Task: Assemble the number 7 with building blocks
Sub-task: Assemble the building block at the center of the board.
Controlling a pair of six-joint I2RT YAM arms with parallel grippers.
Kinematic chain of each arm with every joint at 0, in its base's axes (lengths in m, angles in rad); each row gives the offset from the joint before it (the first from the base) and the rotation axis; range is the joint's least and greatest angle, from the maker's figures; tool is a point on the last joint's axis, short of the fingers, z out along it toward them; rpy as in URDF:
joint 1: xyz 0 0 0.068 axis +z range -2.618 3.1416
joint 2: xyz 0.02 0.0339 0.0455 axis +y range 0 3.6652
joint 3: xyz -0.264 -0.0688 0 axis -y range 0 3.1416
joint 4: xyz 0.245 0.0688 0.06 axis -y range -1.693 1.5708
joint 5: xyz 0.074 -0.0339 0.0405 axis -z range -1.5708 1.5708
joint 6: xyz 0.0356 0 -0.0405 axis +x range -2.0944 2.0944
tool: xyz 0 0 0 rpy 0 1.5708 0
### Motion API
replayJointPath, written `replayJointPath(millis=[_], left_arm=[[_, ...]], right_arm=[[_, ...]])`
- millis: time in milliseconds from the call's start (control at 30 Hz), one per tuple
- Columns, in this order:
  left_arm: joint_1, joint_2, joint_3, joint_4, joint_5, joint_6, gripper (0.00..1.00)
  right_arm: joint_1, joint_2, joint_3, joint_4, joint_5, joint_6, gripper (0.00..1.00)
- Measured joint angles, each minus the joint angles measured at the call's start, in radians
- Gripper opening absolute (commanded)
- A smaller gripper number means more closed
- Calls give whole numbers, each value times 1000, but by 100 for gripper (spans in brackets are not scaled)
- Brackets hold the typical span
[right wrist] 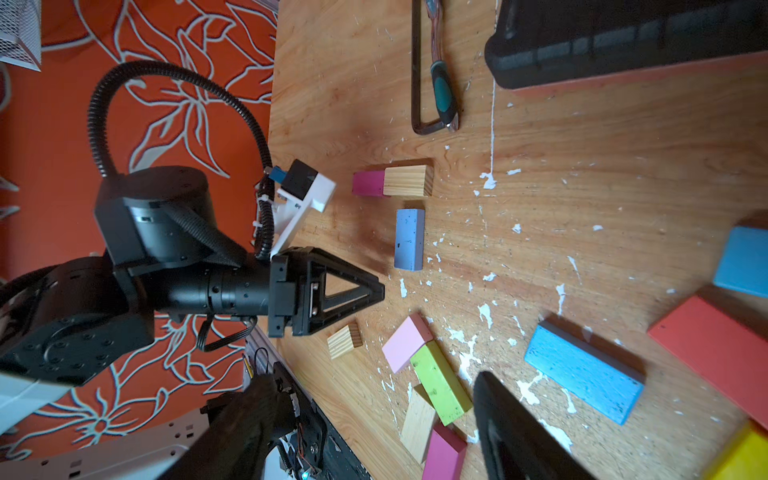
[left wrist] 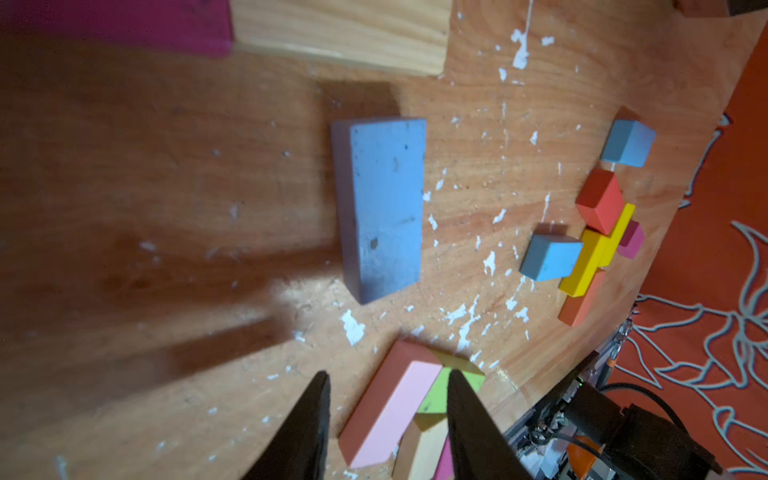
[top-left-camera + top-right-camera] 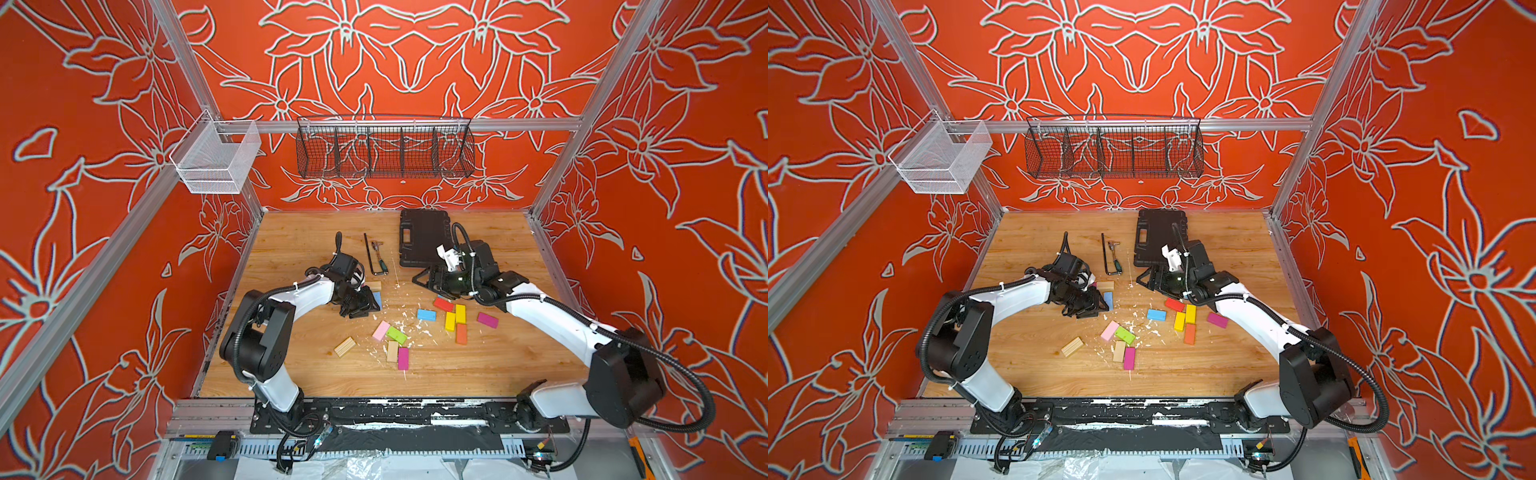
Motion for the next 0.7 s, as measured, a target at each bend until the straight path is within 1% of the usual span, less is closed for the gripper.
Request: replayJointPath(millis=[167, 500, 700], left_arm=[[0, 41, 43, -2, -29, 5, 39], [0, 134, 121, -2, -61, 25, 29], [0, 154, 138, -2, -66, 25, 27]], right_arm=[[-16, -3, -23, 0, -12, -5, 77], [-37, -44, -53, -8, -27, -9, 77], [-53, -79, -61, -11, -27, -12, 77]])
